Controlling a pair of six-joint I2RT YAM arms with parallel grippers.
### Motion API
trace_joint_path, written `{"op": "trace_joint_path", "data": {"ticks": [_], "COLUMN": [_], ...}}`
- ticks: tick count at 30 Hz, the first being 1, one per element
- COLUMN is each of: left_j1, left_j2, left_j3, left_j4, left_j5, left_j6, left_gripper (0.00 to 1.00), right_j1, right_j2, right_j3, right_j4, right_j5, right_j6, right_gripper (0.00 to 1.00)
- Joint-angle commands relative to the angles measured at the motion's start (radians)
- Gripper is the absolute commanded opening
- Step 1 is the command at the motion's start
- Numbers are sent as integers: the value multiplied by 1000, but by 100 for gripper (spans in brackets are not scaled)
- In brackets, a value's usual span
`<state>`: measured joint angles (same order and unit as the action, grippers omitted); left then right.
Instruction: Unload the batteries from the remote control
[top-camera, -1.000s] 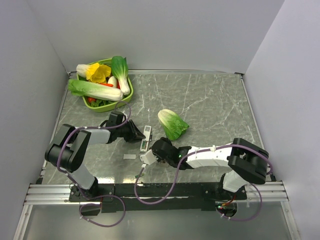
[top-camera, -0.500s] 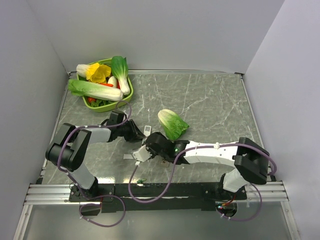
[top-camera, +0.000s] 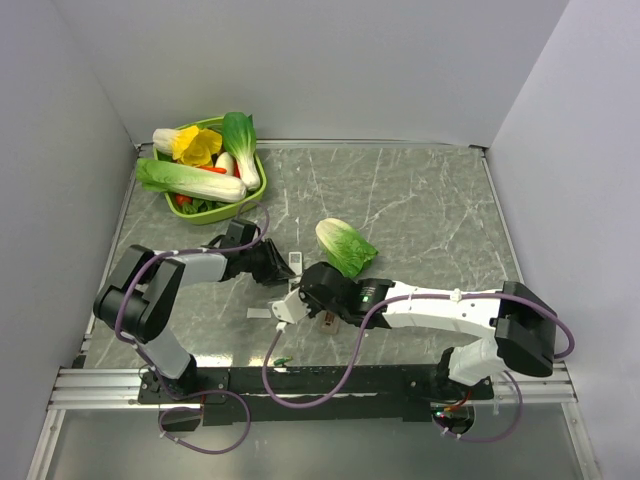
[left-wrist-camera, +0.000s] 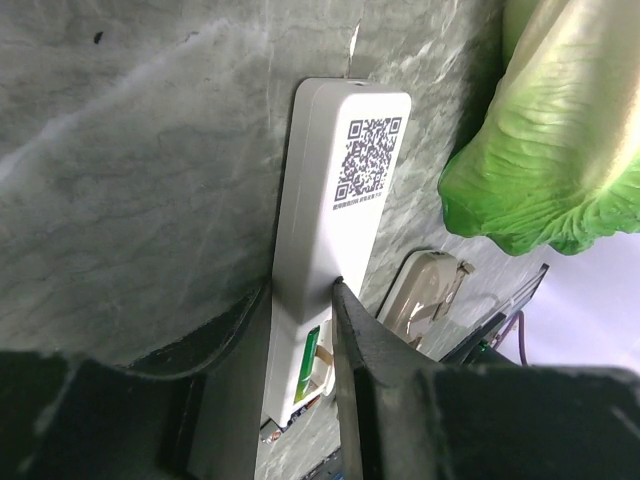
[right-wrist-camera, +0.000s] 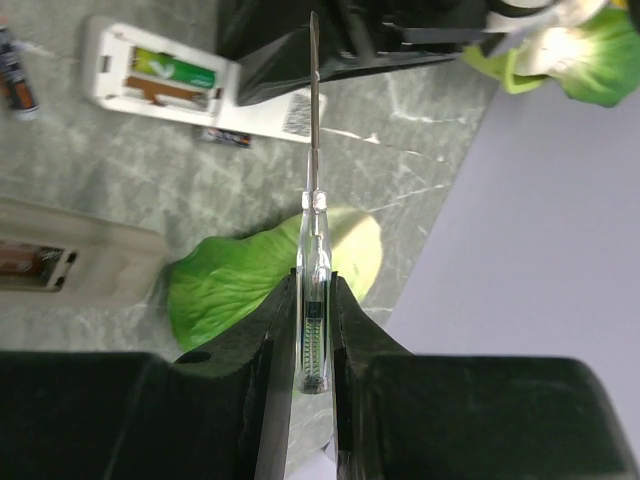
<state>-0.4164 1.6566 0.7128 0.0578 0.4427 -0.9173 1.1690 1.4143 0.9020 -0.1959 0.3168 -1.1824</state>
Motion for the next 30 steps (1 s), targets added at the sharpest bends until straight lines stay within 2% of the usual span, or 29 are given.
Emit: {"op": "trace_joint_path", "data": {"ticks": [1,30], "left_j1": [-32,-51], "left_j2": [28,68], "left_j3": [17,7], "left_j4": [-23,-3], "left_j5": [10,-2], "left_j6": [12,18], "left_gripper": [33,29], "right_j1": [8,12], "right_j2": [5,84], "right_j3": [31,29], "right_j4": [-94,-169], "right_j5": [-22,7], "right_j6": [27,35], "right_gripper": [0,0]}}
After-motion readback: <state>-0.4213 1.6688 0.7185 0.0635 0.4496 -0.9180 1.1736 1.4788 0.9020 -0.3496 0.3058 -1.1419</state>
